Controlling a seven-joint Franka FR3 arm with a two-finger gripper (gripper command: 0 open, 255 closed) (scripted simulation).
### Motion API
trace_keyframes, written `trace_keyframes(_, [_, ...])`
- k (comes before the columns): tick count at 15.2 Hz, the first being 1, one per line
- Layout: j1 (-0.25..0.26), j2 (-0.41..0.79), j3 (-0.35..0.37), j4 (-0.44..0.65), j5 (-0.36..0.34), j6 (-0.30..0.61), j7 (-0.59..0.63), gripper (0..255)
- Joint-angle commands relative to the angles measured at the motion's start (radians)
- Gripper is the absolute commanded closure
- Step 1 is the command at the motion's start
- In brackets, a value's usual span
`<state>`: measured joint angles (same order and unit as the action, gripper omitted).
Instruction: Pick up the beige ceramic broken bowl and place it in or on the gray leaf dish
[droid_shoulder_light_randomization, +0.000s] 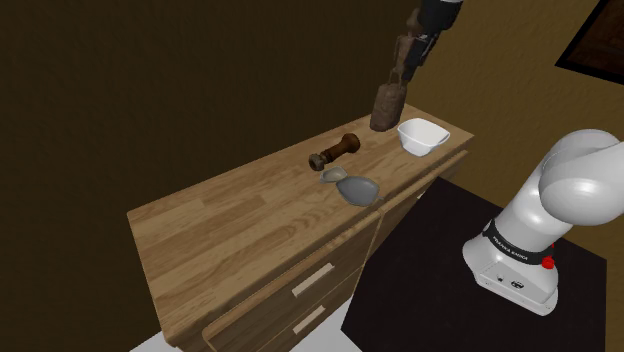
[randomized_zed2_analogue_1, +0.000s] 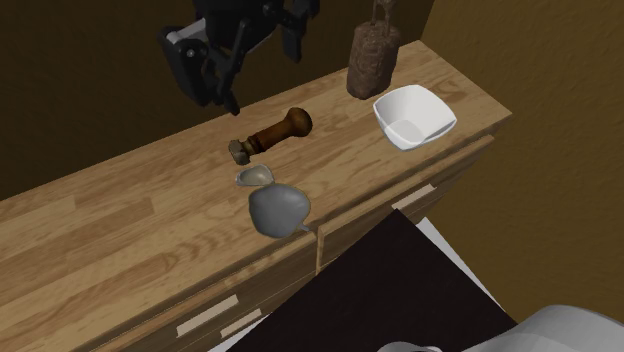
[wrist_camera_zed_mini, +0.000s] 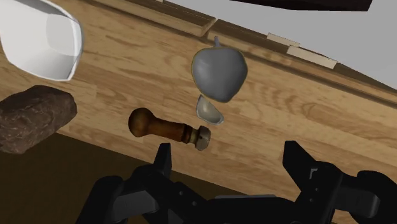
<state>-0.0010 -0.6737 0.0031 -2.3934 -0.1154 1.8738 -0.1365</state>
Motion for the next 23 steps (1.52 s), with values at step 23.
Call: trace_keyframes(23, [-0.003, 0.817, -0.093, 0.083, 0.113, 0.685, -0.165, 0])
